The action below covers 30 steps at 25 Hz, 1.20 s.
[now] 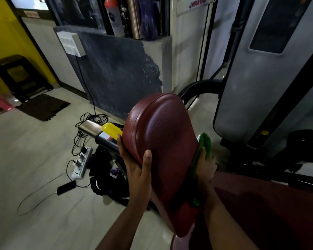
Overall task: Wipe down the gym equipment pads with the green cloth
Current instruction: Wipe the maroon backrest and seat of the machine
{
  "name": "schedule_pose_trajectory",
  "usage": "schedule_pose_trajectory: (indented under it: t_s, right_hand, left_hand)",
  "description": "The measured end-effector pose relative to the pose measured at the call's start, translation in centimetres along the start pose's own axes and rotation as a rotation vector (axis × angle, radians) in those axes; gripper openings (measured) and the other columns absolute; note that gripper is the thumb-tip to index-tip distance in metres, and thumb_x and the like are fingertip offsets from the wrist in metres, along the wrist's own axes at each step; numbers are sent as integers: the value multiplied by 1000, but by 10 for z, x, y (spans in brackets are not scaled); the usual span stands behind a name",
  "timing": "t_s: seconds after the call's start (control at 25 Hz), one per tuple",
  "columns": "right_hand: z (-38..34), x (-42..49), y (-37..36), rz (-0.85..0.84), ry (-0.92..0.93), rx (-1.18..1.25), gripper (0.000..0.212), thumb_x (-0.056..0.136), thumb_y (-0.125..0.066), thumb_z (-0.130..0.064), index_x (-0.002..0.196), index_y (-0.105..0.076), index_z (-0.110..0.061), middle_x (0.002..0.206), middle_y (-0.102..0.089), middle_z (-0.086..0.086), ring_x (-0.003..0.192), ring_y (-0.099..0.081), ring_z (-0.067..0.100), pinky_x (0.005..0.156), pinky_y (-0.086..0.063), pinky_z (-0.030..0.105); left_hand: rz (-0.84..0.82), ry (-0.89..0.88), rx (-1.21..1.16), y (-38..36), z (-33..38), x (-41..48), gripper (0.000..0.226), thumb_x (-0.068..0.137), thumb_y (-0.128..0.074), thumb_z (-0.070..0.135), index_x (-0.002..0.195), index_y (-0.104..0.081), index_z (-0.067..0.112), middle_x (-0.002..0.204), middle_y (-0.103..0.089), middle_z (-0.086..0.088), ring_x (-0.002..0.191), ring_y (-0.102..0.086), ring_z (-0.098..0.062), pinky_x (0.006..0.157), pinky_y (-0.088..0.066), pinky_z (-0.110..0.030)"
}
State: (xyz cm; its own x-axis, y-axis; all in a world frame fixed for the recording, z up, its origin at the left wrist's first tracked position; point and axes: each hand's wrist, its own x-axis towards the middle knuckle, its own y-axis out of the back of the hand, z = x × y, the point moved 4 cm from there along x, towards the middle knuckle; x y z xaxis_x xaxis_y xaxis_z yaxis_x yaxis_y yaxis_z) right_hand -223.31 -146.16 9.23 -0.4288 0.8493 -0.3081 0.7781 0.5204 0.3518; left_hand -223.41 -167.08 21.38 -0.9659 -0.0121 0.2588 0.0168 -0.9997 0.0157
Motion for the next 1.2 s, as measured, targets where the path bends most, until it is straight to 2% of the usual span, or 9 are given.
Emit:
schedule_pose_trajectory:
  t_s: [0.24, 0.4, 0.48, 0.56, 0.64, 0.76, 0.96, 1.08, 1.2]
  right_hand:
    - [-16, -103, -2, 73, 184, 125, 82, 74, -35, -67, 139, -36, -16, 142, -41, 11, 132, -33, 30, 108, -28, 50]
    - [-30, -174, -9, 100, 524, 62, 64, 82, -34, -54, 137, -41, -20, 143, -43, 6, 130, -37, 25, 101, -30, 43]
    - [-14, -170, -11, 71, 588, 68, 60, 85, -33, -48, 137, -44, -18, 143, -44, 3, 131, -37, 20, 105, -28, 34]
    - [19, -139, -8, 44, 508, 145, 61, 83, -36, -46, 134, -46, -14, 138, -49, 7, 128, -43, 22, 107, -34, 36]
    - [52, -102, -3, 60, 367, 235, 64, 78, -40, -47, 129, -48, -8, 129, -54, 15, 119, -50, 30, 102, -40, 42]
    - [89, -68, 0, 47, 261, 194, 76, 75, -34, -53, 130, -47, -3, 131, -51, 20, 123, -46, 33, 104, -33, 30]
    - [126, -39, 9, 13, -63, 122, 82, 73, -30, -56, 137, -39, -5, 141, -39, 17, 130, -34, 34, 107, -27, 36]
    - [90, -56, 16, 8, 238, 214, 72, 74, -35, -51, 127, -50, -5, 125, -49, 14, 116, -45, 25, 98, -34, 20]
    - [32, -61, 4, 1, 524, 139, 66, 79, -33, -46, 131, -49, -7, 135, -45, 14, 121, -37, 19, 101, -27, 28]
  left_hand:
    - [-58, 18, -7, 3, 6, 0, 69, 72, -48, 61, 118, 1, 76, 155, -4, 19, 141, -20, -5, 117, -25, -41]
    - [-138, 68, -20, 4, -18, -16, 82, 70, -55, 69, 124, 7, 71, 158, -7, 5, 141, -28, -10, 115, -30, -44]
    - [-143, 94, 24, 3, -37, -31, 90, 74, -55, 62, 134, 11, 58, 156, -4, 16, 137, -25, 7, 116, -28, -26]
    - [-148, 109, 57, 0, -50, -41, 95, 74, -57, 53, 136, 15, 52, 151, 0, 26, 133, -22, 17, 111, -27, -14]
    - [-147, 100, 111, -3, -59, -46, 101, 75, -64, 47, 135, 17, 54, 155, 1, 16, 140, -21, 3, 114, -28, -24]
    - [-130, 92, 136, -8, -67, -56, 106, 78, -70, 32, 132, 19, 51, 153, 1, 11, 141, -17, -4, 113, -25, -16]
    - [-102, 80, 96, -11, -69, -61, 97, 73, -63, 47, 123, 18, 66, 150, 7, 22, 142, -11, 1, 113, -22, -12]
    - [-82, 65, 111, -12, -72, -63, 94, 75, -60, 48, 122, 19, 69, 145, 10, 33, 142, -8, 3, 113, -20, -12]
    - [-70, 55, 168, -13, -76, -63, 95, 75, -58, 50, 125, 22, 65, 148, 13, 30, 141, -5, 7, 110, -18, -5]
